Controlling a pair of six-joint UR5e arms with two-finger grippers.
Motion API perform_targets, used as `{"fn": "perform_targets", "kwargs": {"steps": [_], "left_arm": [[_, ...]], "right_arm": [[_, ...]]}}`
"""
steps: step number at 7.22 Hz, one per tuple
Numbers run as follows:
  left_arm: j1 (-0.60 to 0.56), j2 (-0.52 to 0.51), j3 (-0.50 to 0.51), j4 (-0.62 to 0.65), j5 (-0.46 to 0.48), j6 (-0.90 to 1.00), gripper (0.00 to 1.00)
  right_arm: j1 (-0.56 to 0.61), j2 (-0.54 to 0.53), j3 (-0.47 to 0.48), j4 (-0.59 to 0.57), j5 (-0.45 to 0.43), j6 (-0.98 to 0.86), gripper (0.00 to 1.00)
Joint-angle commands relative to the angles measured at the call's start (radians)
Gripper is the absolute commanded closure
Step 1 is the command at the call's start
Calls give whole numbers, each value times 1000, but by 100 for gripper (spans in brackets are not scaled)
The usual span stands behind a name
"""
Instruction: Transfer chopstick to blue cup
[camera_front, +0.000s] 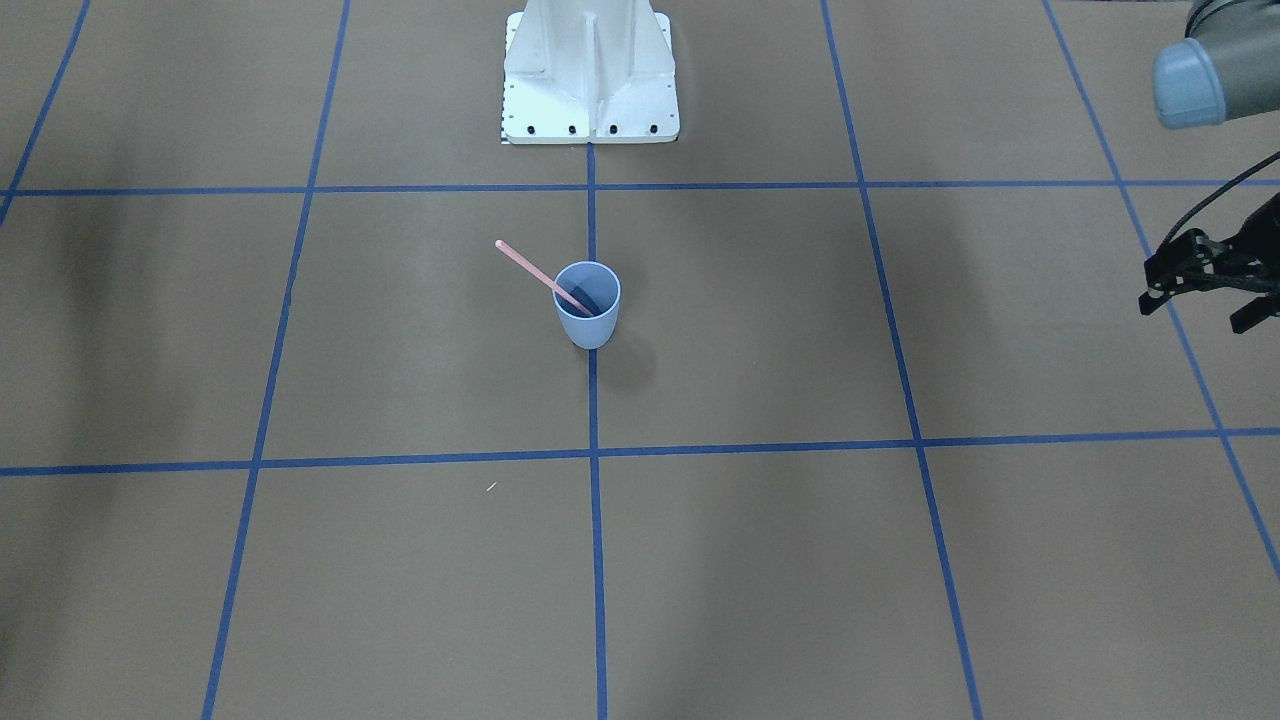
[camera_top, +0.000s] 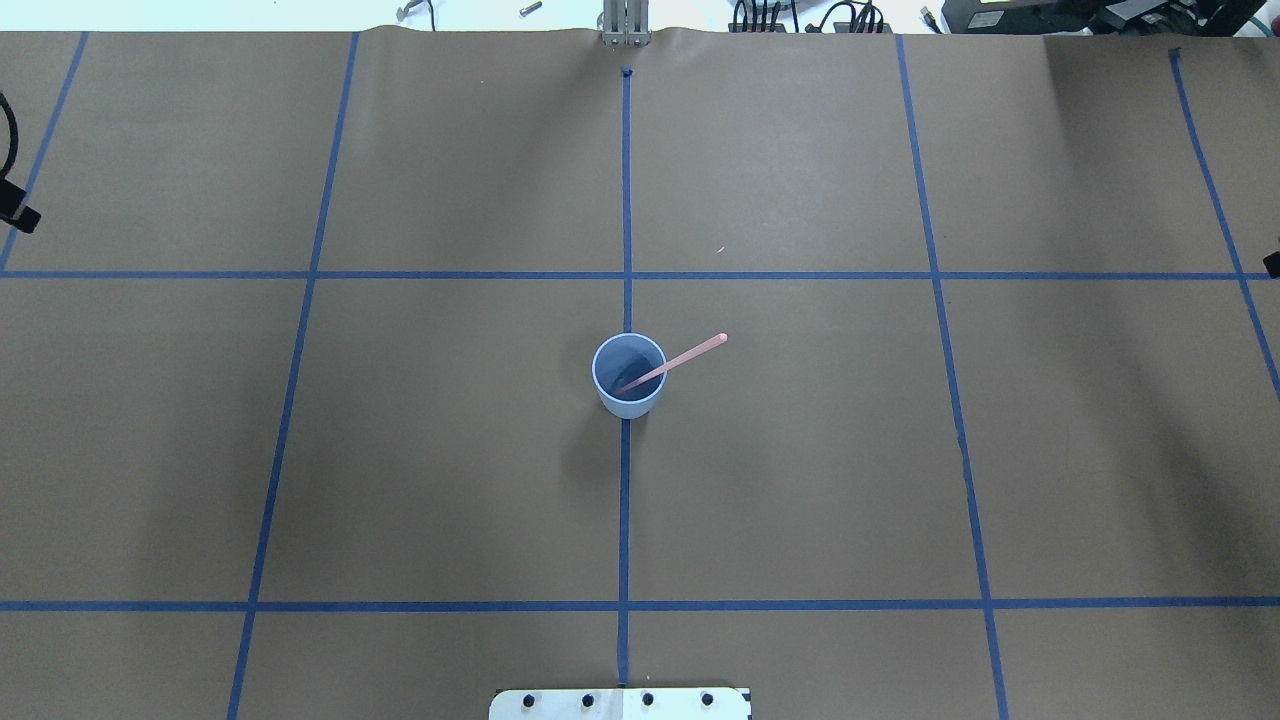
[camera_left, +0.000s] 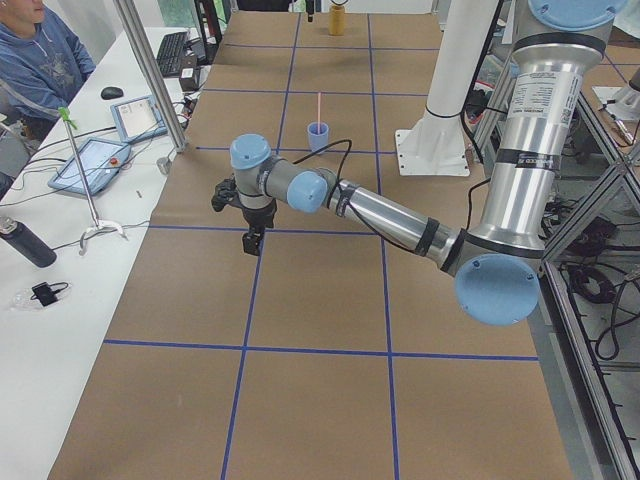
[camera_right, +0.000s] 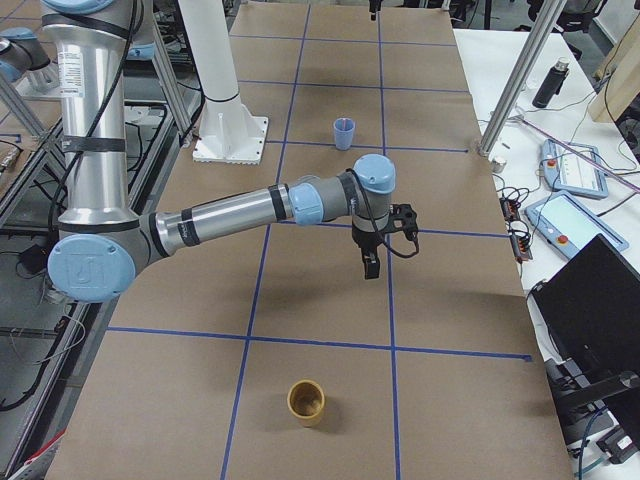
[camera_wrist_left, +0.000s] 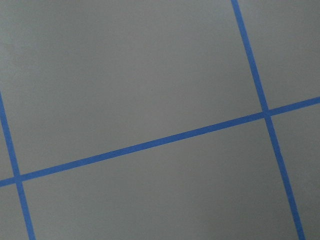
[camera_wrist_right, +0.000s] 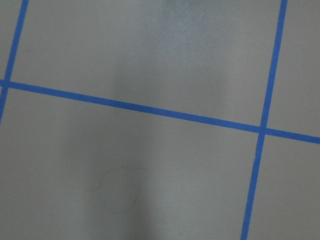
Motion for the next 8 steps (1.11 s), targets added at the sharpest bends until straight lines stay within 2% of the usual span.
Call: {"fn": "perform_targets", "kwargs": {"steps": [1, 2, 4, 6, 7, 8], "left_arm": [[-44, 0, 44, -4, -62, 57, 2], [-42, -3, 47, -9, -71, 53, 2], [-39, -12, 24, -22, -73, -36, 2], [-39, -25, 70, -58, -73, -39, 2], [-40, -11, -22, -37, -87, -55, 2], [-37, 4, 5, -44, -90, -62, 2]], "right_arm": [[34, -111, -127, 302, 38, -31, 0], [69, -113, -126, 339, 66, -27, 0], [72, -98, -126, 333, 71, 37, 0], [42, -99, -96, 335, 72, 39, 0], [13, -72, -109, 333, 51, 40, 0], [8, -66, -109, 333, 48, 43, 0]]}}
